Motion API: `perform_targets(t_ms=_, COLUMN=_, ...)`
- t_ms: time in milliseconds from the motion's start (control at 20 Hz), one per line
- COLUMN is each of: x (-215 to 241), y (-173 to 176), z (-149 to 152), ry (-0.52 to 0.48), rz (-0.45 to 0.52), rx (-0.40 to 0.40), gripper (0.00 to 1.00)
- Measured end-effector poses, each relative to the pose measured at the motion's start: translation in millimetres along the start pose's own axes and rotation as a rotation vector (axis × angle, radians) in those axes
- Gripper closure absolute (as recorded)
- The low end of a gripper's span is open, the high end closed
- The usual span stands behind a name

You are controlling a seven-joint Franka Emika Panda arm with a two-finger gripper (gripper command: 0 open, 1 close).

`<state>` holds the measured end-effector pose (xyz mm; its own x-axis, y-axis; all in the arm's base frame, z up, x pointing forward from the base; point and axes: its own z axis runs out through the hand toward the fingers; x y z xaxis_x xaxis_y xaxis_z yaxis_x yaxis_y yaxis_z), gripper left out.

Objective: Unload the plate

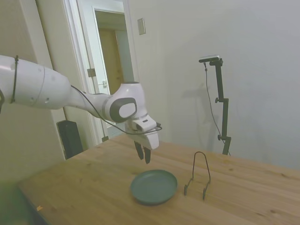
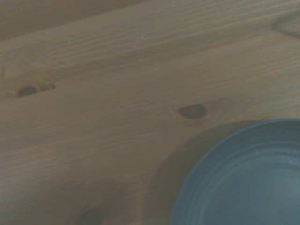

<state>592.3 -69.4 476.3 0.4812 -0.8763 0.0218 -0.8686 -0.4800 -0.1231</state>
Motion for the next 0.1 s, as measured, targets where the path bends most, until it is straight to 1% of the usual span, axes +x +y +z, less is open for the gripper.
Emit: perform_targets(t_ms=100, x=5, y=5, z=-33, ry=0.005, rz=0.001, rx=0.016, gripper=0.0)
